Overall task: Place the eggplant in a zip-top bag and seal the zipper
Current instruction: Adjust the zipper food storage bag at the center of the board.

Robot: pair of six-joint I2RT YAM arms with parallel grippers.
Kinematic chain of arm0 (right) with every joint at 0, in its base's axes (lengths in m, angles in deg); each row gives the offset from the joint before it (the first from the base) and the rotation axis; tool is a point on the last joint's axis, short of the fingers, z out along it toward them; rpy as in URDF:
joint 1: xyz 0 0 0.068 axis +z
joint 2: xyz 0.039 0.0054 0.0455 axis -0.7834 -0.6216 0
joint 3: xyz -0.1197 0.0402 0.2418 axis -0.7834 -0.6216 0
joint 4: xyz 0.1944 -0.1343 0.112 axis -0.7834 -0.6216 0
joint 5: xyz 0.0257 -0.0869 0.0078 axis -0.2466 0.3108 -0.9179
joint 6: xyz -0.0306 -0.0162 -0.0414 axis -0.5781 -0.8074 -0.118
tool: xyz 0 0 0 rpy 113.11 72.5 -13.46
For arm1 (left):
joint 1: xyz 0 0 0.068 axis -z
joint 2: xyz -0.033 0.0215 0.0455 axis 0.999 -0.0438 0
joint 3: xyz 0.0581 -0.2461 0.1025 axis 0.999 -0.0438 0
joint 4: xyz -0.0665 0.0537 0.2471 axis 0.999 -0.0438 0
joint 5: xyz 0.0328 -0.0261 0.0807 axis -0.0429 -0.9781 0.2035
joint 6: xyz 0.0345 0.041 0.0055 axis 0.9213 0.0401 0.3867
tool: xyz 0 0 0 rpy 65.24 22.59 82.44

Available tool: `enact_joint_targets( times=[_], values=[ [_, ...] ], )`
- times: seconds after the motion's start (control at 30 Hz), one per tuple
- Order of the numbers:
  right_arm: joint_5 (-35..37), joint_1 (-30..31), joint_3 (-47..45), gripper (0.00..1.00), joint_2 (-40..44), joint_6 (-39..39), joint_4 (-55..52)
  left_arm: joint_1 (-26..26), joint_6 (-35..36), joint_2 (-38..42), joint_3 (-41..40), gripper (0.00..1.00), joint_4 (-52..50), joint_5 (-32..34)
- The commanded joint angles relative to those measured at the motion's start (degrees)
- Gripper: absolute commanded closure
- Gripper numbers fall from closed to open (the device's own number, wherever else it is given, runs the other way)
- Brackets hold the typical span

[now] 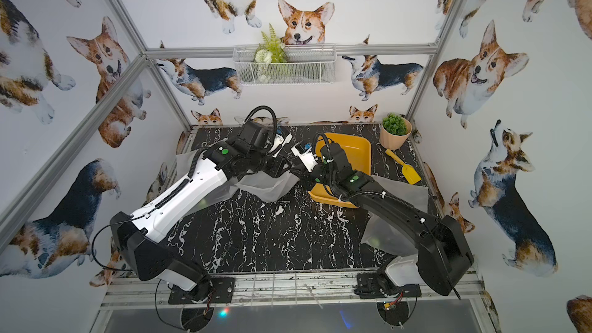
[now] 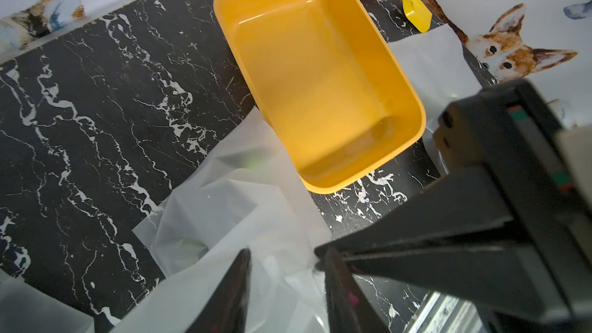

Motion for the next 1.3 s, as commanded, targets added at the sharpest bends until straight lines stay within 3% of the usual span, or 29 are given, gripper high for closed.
enact_joint_targets(
  times=[0.0, 0.47, 0.73, 0.9, 1.0, 1.2, 1.27],
  values=[
    [2.0, 0.0, 0.9, 1.00, -0.1, 0.4, 1.4, -0.9, 4.3, -0.5, 1.6, 0.57, -6.1, -3.6],
    [-1.0, 0.0, 0.0, 1.00, 1.5, 1.1, 3.1, -1.7, 12.0, -2.8, 3.5, 0.52, -10.3, -6.9],
    [-2.3, 0.0, -0.3, 1.00, 1.5, 1.7, 4.7, -1.6, 10.0, -4.1, 3.3, 0.62, -9.2, -7.2],
    [1.7, -2.3, -1.1, 1.00, 1.7, -0.9, -1.2, -4.8, 7.5, -3.0, 0.1, 0.65, -6.5, -6.1],
    [3.0, -3.9, -1.6, 0.92, 3.2, -2.3, -8.5, -5.8, 7.6, -1.8, -2.3, 0.64, -5.3, -6.7],
    [4.2, -4.7, -2.6, 0.75, 6.9, 9.9, -23.0, -5.0, 1.3, -1.8, -10.5, 0.60, -0.3, -8.4],
    [5.9, -3.7, -4.1, 0.76, 9.2, 15.5, -28.5, -4.7, -4.5, 0.3, -15.5, 0.58, 4.7, -6.5]
  ],
)
